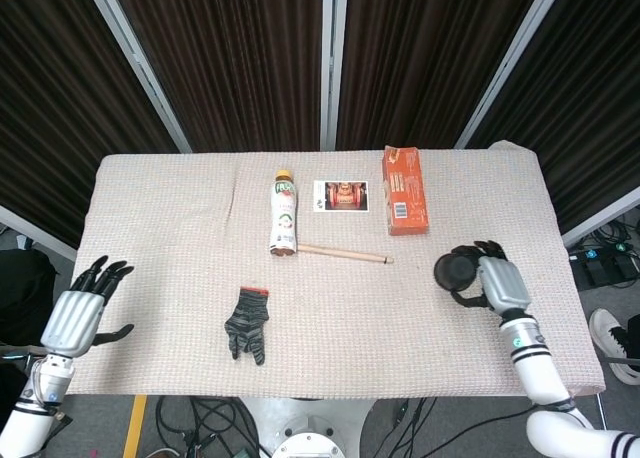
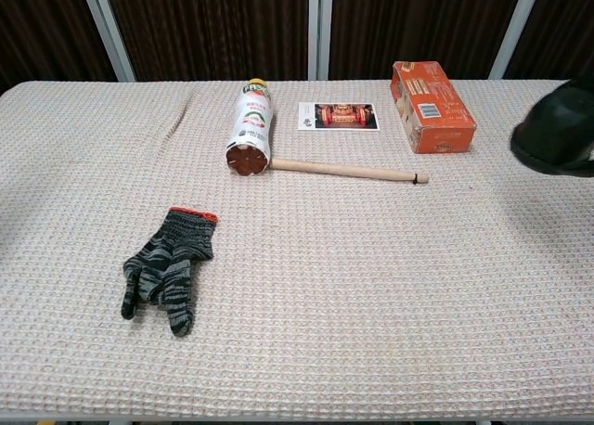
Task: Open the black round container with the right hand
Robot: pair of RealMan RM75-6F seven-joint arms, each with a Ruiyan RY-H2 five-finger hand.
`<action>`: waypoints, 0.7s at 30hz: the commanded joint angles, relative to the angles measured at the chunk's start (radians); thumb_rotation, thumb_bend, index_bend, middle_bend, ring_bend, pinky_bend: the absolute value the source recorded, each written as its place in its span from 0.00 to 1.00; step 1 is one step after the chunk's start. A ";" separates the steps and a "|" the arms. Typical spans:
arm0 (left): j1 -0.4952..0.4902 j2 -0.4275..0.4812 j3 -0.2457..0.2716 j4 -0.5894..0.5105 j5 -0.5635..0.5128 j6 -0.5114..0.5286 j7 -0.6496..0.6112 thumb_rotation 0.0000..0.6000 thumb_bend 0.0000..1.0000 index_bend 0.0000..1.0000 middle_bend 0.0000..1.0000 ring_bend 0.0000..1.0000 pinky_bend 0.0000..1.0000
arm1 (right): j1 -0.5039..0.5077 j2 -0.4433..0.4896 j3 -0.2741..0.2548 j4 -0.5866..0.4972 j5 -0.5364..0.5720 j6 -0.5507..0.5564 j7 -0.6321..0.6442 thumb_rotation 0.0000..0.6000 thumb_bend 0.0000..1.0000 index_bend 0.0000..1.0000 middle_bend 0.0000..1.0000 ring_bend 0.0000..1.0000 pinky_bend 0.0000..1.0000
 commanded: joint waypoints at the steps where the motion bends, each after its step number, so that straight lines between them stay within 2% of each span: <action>1: 0.002 0.001 0.004 -0.005 0.006 0.005 0.008 1.00 0.13 0.14 0.11 0.00 0.17 | 0.041 -0.067 -0.014 -0.006 -0.069 -0.041 -0.009 1.00 0.31 0.46 0.48 0.09 0.00; 5: 0.009 0.018 -0.003 -0.020 -0.008 0.015 0.014 1.00 0.13 0.14 0.11 0.00 0.17 | 0.155 -0.194 0.021 -0.046 -0.098 -0.101 -0.086 1.00 0.31 0.46 0.48 0.09 0.00; 8: 0.012 0.033 -0.009 -0.030 -0.015 0.022 0.019 1.00 0.13 0.14 0.11 0.00 0.17 | 0.187 -0.232 0.034 -0.078 -0.095 -0.089 -0.132 1.00 0.31 0.46 0.48 0.09 0.00; 12: 0.011 0.031 -0.006 -0.027 -0.016 0.013 0.011 1.00 0.13 0.14 0.11 0.00 0.17 | 0.128 -0.167 0.001 -0.082 -0.061 -0.016 -0.149 1.00 0.31 0.46 0.48 0.09 0.00; 16: 0.005 0.018 0.003 -0.013 -0.010 -0.003 0.008 1.00 0.13 0.14 0.11 0.00 0.17 | 0.009 -0.045 -0.038 -0.010 -0.019 0.059 -0.049 1.00 0.31 0.46 0.48 0.09 0.00; 19: 0.003 0.011 0.001 -0.009 -0.011 -0.004 0.008 1.00 0.13 0.14 0.11 0.00 0.17 | -0.042 0.010 -0.048 0.040 0.003 0.045 0.058 1.00 0.31 0.46 0.48 0.09 0.00; 21: 0.000 0.009 0.001 -0.010 -0.009 -0.007 0.012 1.00 0.13 0.14 0.11 0.00 0.17 | -0.036 0.016 -0.049 0.048 -0.020 0.020 0.082 1.00 0.31 0.46 0.48 0.09 0.00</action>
